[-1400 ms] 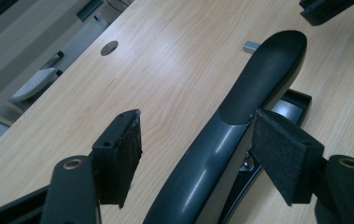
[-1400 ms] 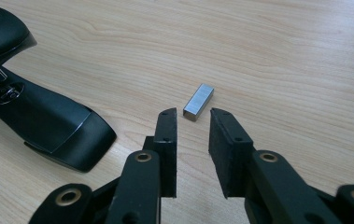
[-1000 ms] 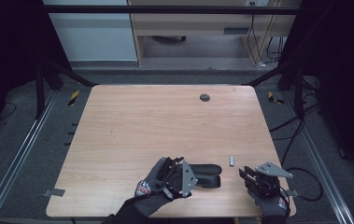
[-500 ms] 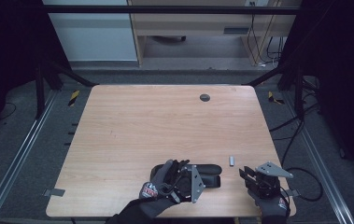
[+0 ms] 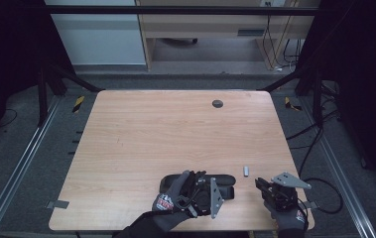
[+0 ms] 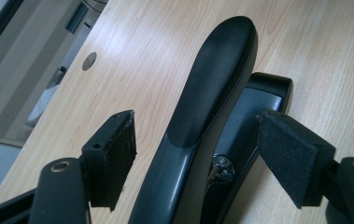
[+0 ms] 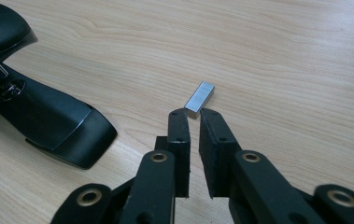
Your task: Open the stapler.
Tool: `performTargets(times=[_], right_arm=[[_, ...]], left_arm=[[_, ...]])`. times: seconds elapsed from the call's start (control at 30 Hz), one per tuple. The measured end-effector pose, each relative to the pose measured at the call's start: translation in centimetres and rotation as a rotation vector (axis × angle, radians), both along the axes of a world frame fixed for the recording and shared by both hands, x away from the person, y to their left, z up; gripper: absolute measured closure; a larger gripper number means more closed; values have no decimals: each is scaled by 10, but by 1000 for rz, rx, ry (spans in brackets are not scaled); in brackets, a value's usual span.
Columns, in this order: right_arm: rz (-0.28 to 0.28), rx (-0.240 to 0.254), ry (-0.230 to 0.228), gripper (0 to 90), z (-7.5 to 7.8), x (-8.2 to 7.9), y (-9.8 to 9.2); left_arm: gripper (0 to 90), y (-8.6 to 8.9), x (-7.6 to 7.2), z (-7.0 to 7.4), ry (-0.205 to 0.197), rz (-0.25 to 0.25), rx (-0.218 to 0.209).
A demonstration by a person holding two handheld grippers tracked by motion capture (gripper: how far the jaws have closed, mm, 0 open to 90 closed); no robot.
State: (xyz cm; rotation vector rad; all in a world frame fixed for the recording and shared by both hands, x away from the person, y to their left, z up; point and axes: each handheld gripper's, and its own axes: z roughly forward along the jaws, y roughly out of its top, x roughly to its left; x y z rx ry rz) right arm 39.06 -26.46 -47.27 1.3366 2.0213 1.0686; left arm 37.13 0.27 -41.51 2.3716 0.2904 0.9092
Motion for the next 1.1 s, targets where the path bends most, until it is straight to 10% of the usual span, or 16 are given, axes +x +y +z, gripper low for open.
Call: performTargets(times=[1.1], right_arm=[[30, 4, 7, 900, 2, -3, 4]], left_arm=[[307, -27, 11, -18, -48, -12, 163]])
